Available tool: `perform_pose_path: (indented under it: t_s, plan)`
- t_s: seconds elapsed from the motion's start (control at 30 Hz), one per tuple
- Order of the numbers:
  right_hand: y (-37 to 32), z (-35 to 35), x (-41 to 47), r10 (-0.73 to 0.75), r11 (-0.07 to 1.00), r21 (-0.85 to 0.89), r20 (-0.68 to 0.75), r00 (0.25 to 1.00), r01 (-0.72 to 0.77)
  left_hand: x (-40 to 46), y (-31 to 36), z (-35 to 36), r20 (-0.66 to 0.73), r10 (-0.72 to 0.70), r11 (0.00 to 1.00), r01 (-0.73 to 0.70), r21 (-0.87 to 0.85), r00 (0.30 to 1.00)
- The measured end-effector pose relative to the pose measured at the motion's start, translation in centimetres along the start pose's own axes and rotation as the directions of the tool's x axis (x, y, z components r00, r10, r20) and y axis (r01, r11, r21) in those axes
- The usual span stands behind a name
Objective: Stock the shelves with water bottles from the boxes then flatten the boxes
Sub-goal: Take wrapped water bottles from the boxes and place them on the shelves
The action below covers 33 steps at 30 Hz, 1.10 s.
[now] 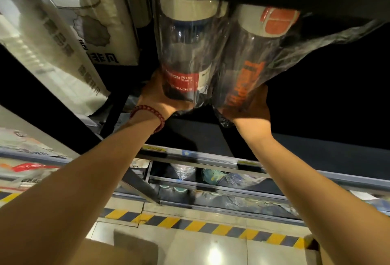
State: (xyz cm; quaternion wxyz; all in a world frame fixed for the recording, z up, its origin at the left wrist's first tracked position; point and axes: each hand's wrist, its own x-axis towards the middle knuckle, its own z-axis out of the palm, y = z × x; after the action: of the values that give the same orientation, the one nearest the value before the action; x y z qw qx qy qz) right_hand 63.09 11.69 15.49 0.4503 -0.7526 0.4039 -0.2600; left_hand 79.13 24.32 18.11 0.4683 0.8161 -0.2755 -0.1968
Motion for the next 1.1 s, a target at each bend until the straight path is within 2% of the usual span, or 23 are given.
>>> perform_pose_path:
  t_s: [0.1, 0.2, 0.3, 0.6, 0.67, 0.8, 0.87, 0.93, 1.0, 1.1]
  plan:
    - [-0.3, 0.6, 1.2, -0.068, 0.996, -0.059, -0.148, 0.987, 0.060, 0.7, 0.1, 0.4, -0.051, -0.001, 0.998, -0.002, -0.057, 0.999]
    - [-1.1, 1.0, 2.3, -0.078, 0.989, -0.135, -0.186, 0.979, 0.053, 1.2, 0.4, 0.8, -0.073, -0.012, 0.998, 0.007, -0.070, 0.997]
    - [-1.0, 0.9, 2.7, -0.097, 0.990, -0.120, -0.204, 0.974, 0.073, 1.4, 0.7, 0.9, -0.074, 0.007, 0.998, -0.012, -0.064, 0.997]
    - [-1.1, 0.7, 3.0, -0.051, 0.992, -0.118, -0.132, 0.990, 0.035, 1.2, 0.7, 1.1, -0.046, -0.003, 0.998, 0.000, -0.060, 0.999]
    - [-2.2, 0.1, 2.7, -0.006, 0.982, -0.189, -0.101, 0.995, -0.013, 0.7, 1.2, 0.9, -0.034, -0.033, 0.998, 0.031, -0.059, 0.999]
    - [-3.3, -3.3, -0.2, 0.086, 0.972, -0.220, -0.019, 0.996, -0.088, -1.9, 2.7, 0.4, 0.054, -0.126, 0.990, 0.129, -0.051, 0.991]
    - [-3.6, -5.8, -3.0, 0.080, 0.943, -0.325, -0.002, 0.997, -0.076, -5.0, 4.0, -0.3, 0.070, -0.134, 0.989, 0.129, 0.070, 0.989]
    - [-4.5, -8.3, -6.5, 0.082, 0.870, -0.491, 0.054, 0.995, -0.045, -8.4, 5.6, -1.0, 0.134, -0.106, 0.944, 0.057, 0.325, 0.985]
    - [-5.1, -10.9, -10.4, 0.084, 0.804, -0.594, 0.110, 0.990, -0.002, -11.8, 7.7, -1.1, 0.289, -0.066, 0.856, -0.094, 0.509, 0.955]
    - [-5.1, -15.0, -16.3, 0.075, 0.687, -0.725, 0.133, 0.988, 0.046, -16.4, 10.5, 0.0, 0.484, 0.000, 0.725, -0.333, 0.602, 0.875]
